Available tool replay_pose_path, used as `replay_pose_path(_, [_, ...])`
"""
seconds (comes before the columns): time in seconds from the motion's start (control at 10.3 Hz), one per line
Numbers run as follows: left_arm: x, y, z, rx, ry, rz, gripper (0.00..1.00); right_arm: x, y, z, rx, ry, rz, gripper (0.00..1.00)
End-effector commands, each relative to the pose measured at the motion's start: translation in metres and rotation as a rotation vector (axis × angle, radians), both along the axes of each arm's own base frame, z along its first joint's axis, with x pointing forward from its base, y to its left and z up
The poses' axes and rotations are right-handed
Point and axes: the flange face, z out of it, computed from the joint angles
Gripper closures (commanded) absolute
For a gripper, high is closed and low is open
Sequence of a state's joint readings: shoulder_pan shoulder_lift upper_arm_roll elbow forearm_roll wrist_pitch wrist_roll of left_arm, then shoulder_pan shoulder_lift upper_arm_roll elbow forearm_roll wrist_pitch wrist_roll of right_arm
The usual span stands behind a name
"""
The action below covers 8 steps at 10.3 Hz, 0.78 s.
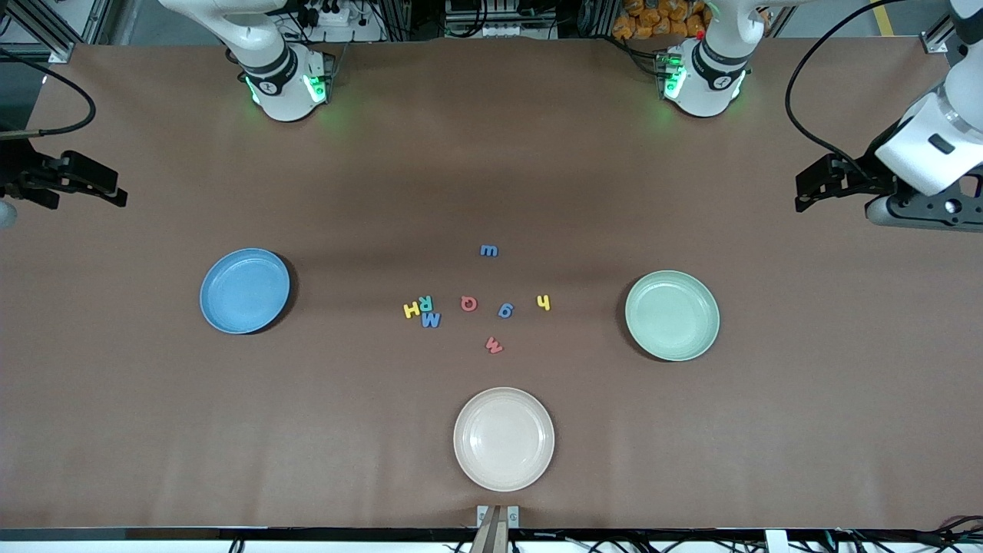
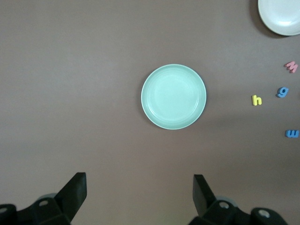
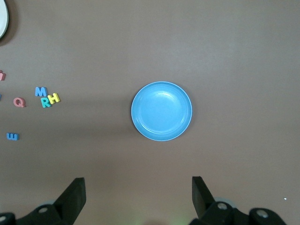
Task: Sort uppercase to blue plate, lowercase to green plate
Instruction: 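Move the left gripper to the yellow h while the right gripper approaches letters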
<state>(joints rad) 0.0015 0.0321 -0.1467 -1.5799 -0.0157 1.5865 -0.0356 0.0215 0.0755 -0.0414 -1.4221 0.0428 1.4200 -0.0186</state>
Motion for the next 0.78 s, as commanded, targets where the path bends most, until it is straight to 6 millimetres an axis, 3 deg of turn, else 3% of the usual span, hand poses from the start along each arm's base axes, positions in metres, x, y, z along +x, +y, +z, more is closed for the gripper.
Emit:
replay_pose_path(0.0, [0.004, -0.004, -0.029, -0.058, 0.021, -0.004, 0.00, 0.002, 0.001, 0.004, 0.004, -0.007, -0.006, 0.00])
replay_pose_path(0.39, [0.009, -0.017, -0.081, -0.085, -0.017, 0.039, 0.00, 0.001, 0.002, 0.003, 0.001, -0.005, -0.008, 0.00])
replay_pose_path(0.68, [0.013, -0.057, -0.122, -0.080, -0.005, 0.053, 0.00, 0.001, 0.006, 0.003, 0.002, -0.005, -0.001, 0.00])
